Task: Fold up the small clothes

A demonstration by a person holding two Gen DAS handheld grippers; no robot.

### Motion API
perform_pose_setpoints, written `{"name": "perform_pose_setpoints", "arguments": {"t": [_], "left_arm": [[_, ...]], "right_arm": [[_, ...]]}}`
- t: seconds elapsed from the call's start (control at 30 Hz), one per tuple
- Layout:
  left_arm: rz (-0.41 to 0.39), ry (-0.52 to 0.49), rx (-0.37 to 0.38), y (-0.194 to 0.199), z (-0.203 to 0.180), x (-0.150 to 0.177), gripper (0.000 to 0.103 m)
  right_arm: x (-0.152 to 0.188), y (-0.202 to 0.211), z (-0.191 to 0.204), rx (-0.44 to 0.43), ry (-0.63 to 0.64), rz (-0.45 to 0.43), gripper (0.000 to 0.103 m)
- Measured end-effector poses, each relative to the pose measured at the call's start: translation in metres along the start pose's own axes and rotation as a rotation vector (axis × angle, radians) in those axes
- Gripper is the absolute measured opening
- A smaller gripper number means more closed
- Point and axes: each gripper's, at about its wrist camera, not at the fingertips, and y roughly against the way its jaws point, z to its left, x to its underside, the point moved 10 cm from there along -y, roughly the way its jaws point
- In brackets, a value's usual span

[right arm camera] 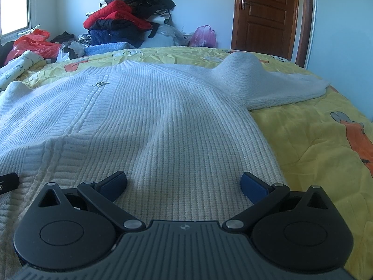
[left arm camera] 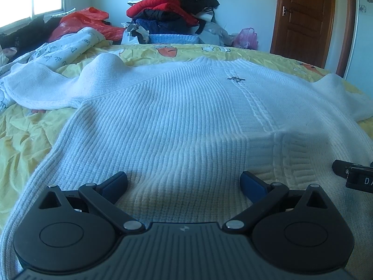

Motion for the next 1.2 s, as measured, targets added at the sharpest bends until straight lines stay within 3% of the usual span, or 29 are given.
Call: {"name": "perform_pose_setpoints", "arguments": {"t": [0.7, 0.87, 0.97, 1.03, 1.1, 1.2], "left_arm": [[-0.007, 0.007, 0.009, 0.003, 0.001, 0.001, 0.103], [0.001, -0.012, -0.01, 0.001, -0.002, 0.001, 0.103], [-0.001, -0.007, -0.005, 0.001, -0.002, 0.001, 0.103], [-0.001, -0.006, -0.005, 0.001, -0.003, 0.001, 0.103], [0.0, -0.008, -0.009, 0.001, -0.001, 0.001, 0.103], [0.002, -0.012, -0.021, 0.0, -0.002, 0.001, 0.103]], "right_arm": [[0.0, 0.001, -0.001, 0.009, 0.004, -0.002, 0.103], [-0.001, 0.002, -0.003, -0.024, 0.003, 0.008, 0.103], [-0.014, 0.009, -0.005, -0.101, 0.085, 0.024, 0.103], [-0.038, 0.022, -0.022, -0.137, 0.126, -0.056, 0.102], [-0.068, 0.031, -0.055, -0.137, 0.087, -0.17, 0.103], [-0.106, 0.017, -0.121, -0.177, -0.058, -0.187, 0.103]]}}
